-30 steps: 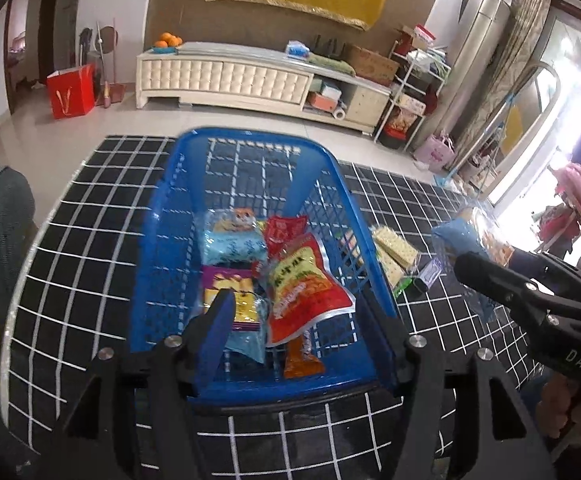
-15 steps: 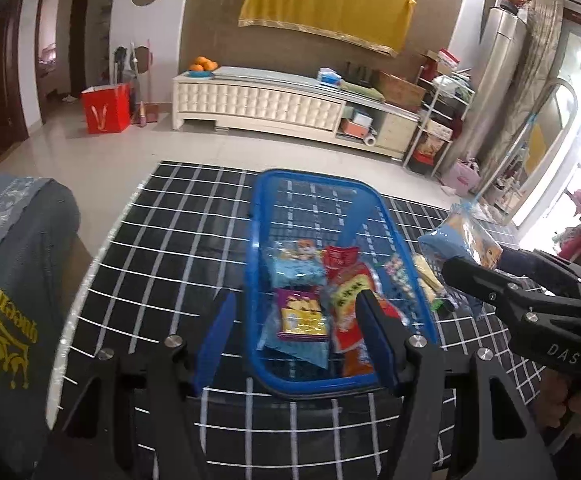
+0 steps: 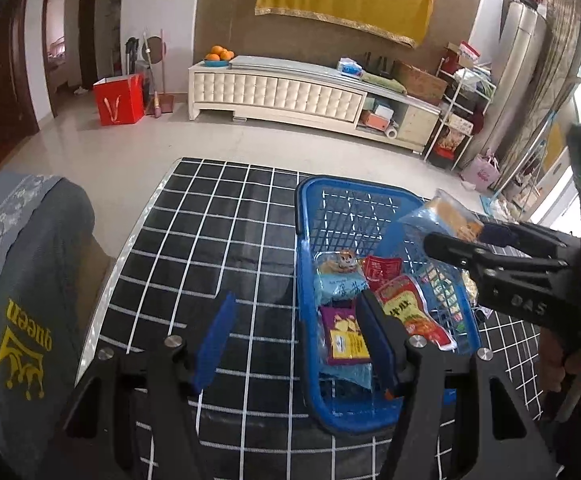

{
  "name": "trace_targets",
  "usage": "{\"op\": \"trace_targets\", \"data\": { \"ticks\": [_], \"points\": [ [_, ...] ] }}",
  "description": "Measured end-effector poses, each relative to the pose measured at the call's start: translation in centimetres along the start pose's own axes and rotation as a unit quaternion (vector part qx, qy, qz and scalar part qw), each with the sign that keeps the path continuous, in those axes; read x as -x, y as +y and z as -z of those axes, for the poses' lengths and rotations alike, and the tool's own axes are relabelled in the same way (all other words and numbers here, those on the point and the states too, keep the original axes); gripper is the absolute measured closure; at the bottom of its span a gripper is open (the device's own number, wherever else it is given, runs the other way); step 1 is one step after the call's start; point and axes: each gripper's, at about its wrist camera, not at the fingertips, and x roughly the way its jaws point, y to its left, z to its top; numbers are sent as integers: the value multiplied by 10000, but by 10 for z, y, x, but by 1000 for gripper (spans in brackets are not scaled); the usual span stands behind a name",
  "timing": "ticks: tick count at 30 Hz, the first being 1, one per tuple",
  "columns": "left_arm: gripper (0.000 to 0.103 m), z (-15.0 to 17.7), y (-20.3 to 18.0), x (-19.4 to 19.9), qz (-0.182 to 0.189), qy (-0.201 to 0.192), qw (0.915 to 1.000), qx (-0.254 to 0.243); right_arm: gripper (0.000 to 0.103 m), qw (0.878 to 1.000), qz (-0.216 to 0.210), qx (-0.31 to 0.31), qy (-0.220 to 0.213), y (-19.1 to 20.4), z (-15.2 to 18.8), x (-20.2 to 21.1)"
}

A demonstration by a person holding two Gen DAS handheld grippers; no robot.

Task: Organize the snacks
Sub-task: 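Open the left tool over the basket while the right tool lowers the bun packet, then withdraw both tools from the basket toward the cracker packets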

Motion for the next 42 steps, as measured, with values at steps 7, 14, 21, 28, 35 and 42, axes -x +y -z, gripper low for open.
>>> {"op": "trace_targets", "data": {
  "ticks": [7,14,21,28,35,42],
  "points": [
    [43,-26,-3,-38,257,257,9993,24,43,9993,252,-26,267,-16,-13,-23],
    [43,-42,-11,-61,241,369,9990,-64,42,9973,405,-105,607,-30,-17,-52],
    [43,-38,-11,-81,245,535,9983,-10,39,9961,526,65,706,-31,-16,-69],
    [43,-29,-19,-79,133,582,9981,-117,4,9888,1285,714,244,-10,-9,-48],
    [43,-22,-38,-54,177,441,9984,-299,4,9937,1042,415,39,-25,1,-1],
    [43,-14,-65,-20,224,219,9987,-412,4,9949,1000,120,-74,-43,21,52]
  ]
}}
